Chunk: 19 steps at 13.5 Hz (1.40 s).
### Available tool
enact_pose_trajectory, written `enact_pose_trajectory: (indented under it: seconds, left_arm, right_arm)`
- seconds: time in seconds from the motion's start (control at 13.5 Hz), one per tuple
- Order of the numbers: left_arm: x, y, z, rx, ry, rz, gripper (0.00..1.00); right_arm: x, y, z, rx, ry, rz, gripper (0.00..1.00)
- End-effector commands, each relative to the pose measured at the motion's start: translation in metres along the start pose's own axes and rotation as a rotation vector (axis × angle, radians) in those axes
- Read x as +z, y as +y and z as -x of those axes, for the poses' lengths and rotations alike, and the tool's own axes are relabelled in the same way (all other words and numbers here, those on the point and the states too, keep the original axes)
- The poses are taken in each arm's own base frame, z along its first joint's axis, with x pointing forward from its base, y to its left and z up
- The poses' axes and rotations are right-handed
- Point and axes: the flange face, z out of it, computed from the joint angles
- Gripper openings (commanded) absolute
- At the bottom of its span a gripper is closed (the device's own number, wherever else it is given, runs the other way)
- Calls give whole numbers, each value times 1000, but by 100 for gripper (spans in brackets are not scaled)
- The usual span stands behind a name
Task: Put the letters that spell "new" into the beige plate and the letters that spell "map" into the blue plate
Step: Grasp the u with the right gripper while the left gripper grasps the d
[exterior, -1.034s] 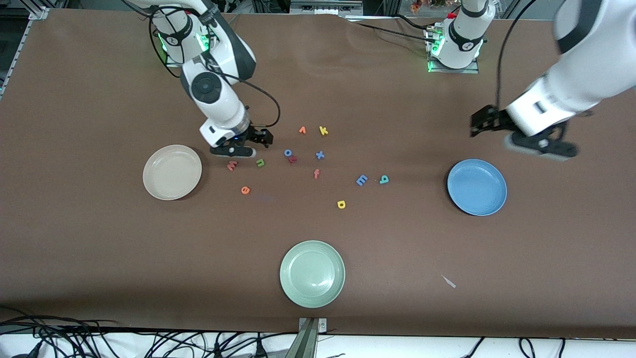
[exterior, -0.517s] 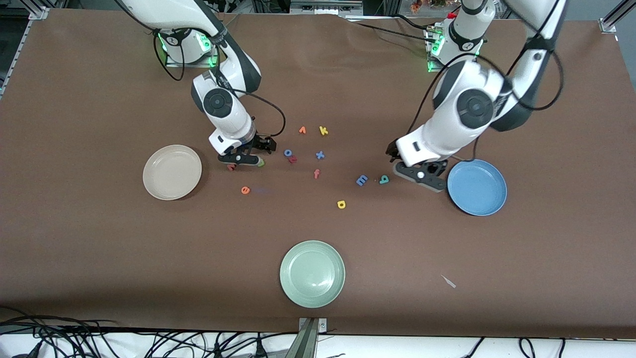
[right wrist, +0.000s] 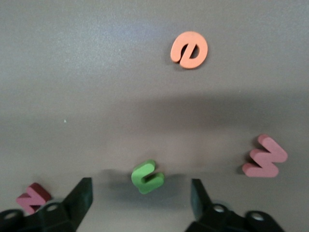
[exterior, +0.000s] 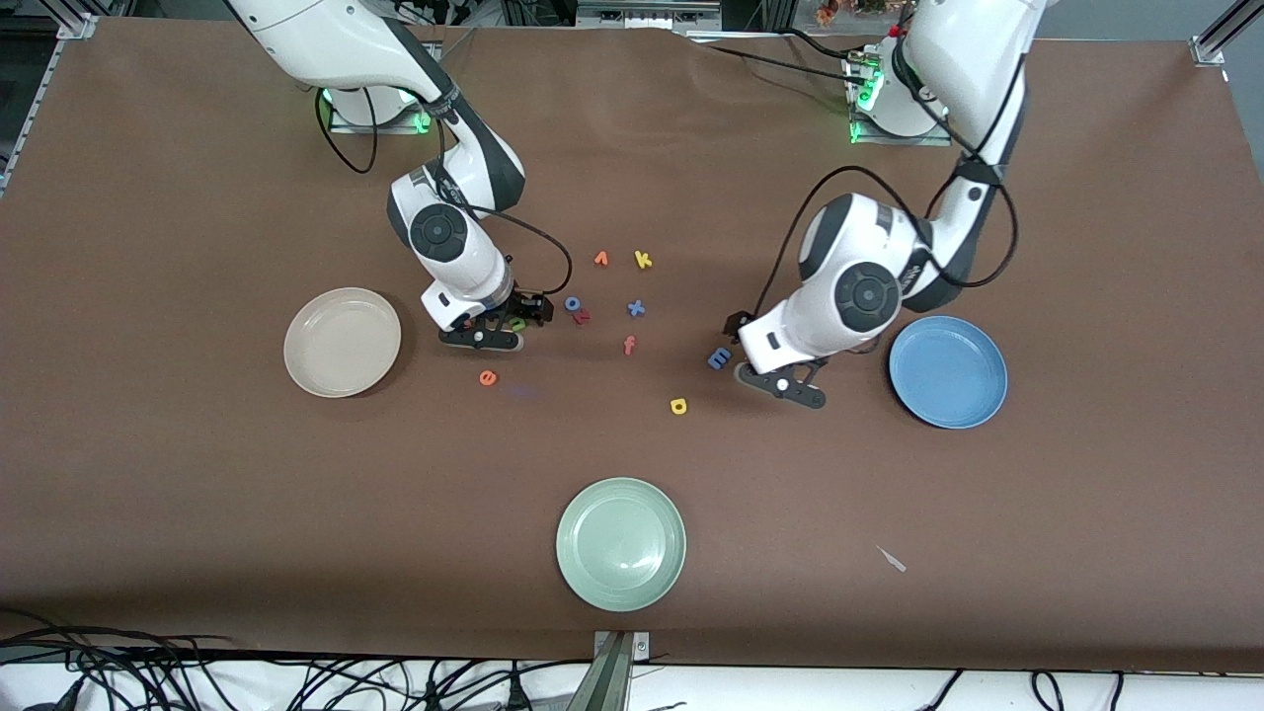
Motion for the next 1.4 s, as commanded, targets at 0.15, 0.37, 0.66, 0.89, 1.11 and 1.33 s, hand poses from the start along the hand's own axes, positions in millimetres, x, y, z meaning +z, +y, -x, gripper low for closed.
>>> enact_pose_trajectory:
  seconds: [0.15,0.37,0.66,0.89,1.11,1.33]
  left_arm:
    - [50,35,-39,-64,119,-14,100]
    - [52,37,-56,-92,213,-15,100]
    - [66,67,-62,-99,249,-12,99]
    - [85,83,-62,-124,271,-29,98]
    - [95,81,-61,-120,261,-41,95]
    - [103,78,-62,-112,269,-47,74]
  right_arm:
    - [7,0,-8,-5,1,7,72]
    - [10,0,-7,-4,-5,10,61]
    - [11,-1,-5,-7,-8,12,50]
    - [12,-2,-4,-8,-9,13,41]
    - [16,-1,-3,-6,-14,16,35]
    - [15,-2,-4,-5,-12,14,31]
